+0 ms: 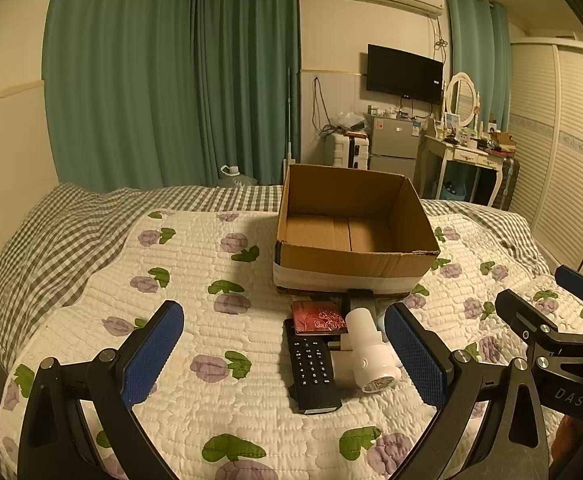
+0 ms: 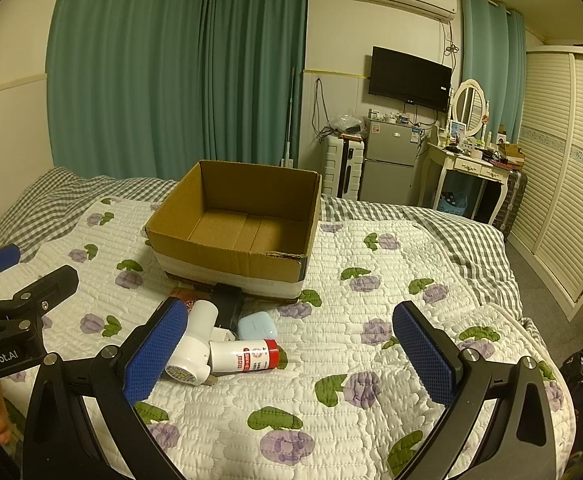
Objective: Organize rigid objects
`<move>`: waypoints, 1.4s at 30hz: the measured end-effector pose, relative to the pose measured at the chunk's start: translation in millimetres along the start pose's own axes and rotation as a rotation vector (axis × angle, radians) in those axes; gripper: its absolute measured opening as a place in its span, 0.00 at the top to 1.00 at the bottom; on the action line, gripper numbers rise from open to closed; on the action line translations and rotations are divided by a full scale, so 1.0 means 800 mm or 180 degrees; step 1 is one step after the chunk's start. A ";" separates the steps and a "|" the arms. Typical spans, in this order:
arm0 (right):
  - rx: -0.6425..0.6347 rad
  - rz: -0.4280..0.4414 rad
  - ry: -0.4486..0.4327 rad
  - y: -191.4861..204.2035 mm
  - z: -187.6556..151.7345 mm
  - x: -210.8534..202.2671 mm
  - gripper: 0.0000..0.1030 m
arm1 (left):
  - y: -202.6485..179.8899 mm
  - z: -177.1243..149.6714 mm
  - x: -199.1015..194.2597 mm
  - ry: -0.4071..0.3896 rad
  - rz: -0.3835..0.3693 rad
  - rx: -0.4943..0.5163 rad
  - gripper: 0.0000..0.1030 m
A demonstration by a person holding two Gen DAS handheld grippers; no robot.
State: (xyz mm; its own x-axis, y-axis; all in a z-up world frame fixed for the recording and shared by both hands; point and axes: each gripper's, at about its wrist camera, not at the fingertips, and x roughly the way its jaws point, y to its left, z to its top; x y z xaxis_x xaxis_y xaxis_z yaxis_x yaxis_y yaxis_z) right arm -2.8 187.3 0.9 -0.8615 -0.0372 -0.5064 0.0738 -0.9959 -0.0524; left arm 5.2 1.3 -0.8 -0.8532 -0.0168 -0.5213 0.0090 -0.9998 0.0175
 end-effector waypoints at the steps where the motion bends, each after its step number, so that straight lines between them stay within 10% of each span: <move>1: 0.0000 0.0003 -0.0001 0.000 0.000 -0.001 0.00 | 0.000 0.000 -0.001 -0.0003 0.0000 -0.0003 0.00; 10: 0.0008 0.0049 0.0048 -0.006 -0.007 0.006 0.00 | -0.006 0.005 -0.004 -0.0008 -0.0006 0.0049 0.02; 27: 0.0100 0.0146 0.0436 -0.032 -0.036 0.069 0.00 | -0.025 -0.073 0.161 0.1294 0.0031 0.0375 0.04; 33: 0.0096 0.0169 0.0489 -0.030 -0.038 0.077 0.00 | -0.024 -0.075 0.180 0.1542 -0.0151 0.0366 0.16; 37: 0.0041 0.0141 0.0510 -0.026 -0.039 0.078 0.00 | -0.020 -0.073 0.190 0.1788 -0.0556 0.0288 0.50; 42: -0.0040 0.0086 0.0509 -0.017 -0.035 0.075 0.00 | -0.015 -0.078 0.181 0.1778 -0.0676 0.0272 0.55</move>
State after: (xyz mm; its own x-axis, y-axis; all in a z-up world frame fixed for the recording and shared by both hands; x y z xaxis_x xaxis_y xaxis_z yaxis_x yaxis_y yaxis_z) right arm -41.4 201.0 -53.0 -0.7682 -0.0492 -0.6383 0.1029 -0.9936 -0.0472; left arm -86.0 10.1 -129.9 -0.4285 0.1572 -0.8897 -0.1932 -0.9779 -0.0797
